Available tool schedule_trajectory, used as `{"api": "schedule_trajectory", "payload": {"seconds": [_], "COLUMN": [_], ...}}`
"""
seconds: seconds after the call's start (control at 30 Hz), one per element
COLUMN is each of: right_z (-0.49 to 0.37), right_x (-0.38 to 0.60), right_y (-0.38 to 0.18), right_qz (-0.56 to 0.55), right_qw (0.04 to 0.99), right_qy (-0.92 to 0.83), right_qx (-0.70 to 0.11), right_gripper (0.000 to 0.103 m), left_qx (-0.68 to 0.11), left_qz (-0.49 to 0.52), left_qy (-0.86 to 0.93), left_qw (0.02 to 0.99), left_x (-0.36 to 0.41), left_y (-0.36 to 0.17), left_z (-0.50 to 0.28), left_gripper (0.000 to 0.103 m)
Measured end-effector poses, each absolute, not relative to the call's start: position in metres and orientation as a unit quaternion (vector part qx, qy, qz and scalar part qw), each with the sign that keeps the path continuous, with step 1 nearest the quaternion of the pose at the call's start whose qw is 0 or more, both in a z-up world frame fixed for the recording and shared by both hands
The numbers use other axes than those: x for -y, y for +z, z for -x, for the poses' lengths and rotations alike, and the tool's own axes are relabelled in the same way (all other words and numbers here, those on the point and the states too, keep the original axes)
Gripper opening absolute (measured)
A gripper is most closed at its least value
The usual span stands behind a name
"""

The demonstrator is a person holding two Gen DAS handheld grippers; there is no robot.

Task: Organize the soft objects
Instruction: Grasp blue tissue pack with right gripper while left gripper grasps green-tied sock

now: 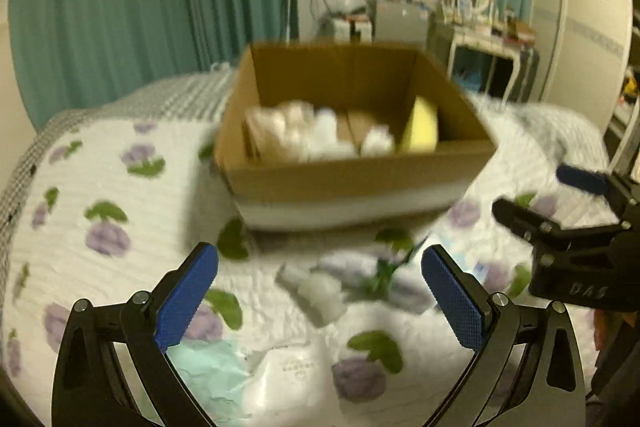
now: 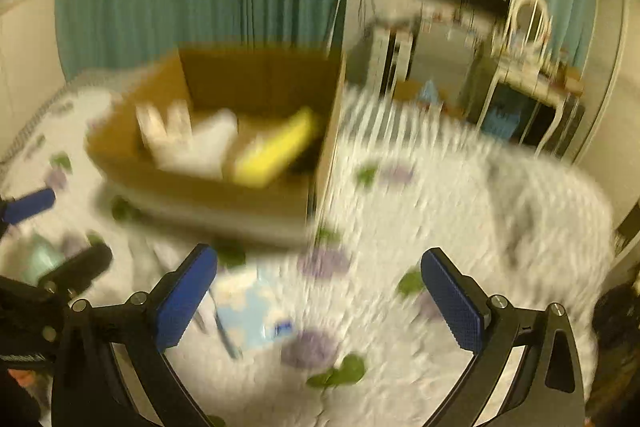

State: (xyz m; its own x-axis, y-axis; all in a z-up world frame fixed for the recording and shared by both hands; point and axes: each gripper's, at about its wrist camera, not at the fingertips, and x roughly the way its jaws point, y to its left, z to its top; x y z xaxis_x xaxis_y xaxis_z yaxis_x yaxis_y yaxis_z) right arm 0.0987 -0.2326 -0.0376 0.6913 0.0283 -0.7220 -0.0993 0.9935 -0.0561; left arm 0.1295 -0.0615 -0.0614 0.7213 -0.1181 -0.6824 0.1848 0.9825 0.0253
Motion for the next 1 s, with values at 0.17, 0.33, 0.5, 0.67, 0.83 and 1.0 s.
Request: {"api": "schedule_trajectory", "payload": {"seconds": [0.17,0.33,0.5,0.67,0.83,1.0], "right_z": [-0.112,-0.115,-0.116,-0.1,-0.092,-0.096], "right_x": [0.222,0.219,0.206,0.216,0.26,0.296], "right_y": [-0.074,-0.089,-0.105,-0.089,-0.068,-0.064], "right_qz": [0.06,0.054,0.07,0.069,0.013,-0.039], "right_qw": [0.893,0.878,0.863,0.878,0.9,0.9], "right_qy": [0.064,0.086,0.118,0.113,0.077,0.048], "right_qx": [-0.442,-0.467,-0.485,-0.459,-0.429,-0.431], "right_gripper": [0.088,0.087,0.064,0.044,0.039,0.038], "left_qx": [-0.404,-0.401,-0.397,-0.393,-0.385,-0.394], "left_qz": [-0.032,-0.044,-0.049,-0.064,-0.098,-0.094], "left_qy": [-0.093,-0.085,-0.075,-0.071,-0.073,-0.098], "left_qw": [0.91,0.911,0.914,0.915,0.915,0.909], "left_x": [0.063,0.061,0.057,0.064,0.092,0.124], "left_y": [-0.086,-0.087,-0.087,-0.083,-0.078,-0.087], "left_z": [-0.131,-0.123,-0.122,-0.118,-0.114,-0.118], "left_gripper": [0.103,0.103,0.103,0.103,0.102,0.097]}}
